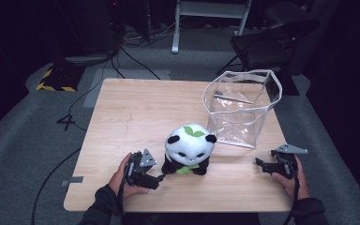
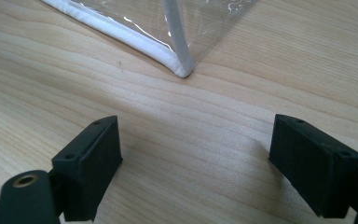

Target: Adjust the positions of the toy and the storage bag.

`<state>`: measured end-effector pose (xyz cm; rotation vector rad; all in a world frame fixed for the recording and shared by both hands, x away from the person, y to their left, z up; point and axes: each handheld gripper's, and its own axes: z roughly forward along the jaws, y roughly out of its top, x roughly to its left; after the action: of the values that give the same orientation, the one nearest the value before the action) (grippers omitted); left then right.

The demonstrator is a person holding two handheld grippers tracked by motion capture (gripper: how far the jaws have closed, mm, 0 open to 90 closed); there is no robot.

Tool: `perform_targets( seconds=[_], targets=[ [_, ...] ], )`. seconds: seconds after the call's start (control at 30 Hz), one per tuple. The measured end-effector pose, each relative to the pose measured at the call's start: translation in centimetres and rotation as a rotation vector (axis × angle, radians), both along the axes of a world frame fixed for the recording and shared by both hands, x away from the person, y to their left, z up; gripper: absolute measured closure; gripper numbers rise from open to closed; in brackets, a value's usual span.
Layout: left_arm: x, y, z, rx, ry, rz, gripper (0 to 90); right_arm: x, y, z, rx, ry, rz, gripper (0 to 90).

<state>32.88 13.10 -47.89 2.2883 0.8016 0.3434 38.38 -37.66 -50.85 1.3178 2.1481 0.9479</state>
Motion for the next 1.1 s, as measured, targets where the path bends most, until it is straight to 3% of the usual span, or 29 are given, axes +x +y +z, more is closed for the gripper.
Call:
perform_targets(
  seconds=[0.67, 1.1],
  targets=[
    [0.8, -2.3, 0.8, -0.038, -0.027, -0.026, 16.0, 0.0, 0.0, 0.0, -0.001, -0.001, 0.0, 16.5],
    [2.5, -3.1, 0.6, -0.028, -0.047, 0.004, 15.9, 0.0, 0.0, 0.0, -0.001, 0.0, 0.0, 16.5]
  ],
)
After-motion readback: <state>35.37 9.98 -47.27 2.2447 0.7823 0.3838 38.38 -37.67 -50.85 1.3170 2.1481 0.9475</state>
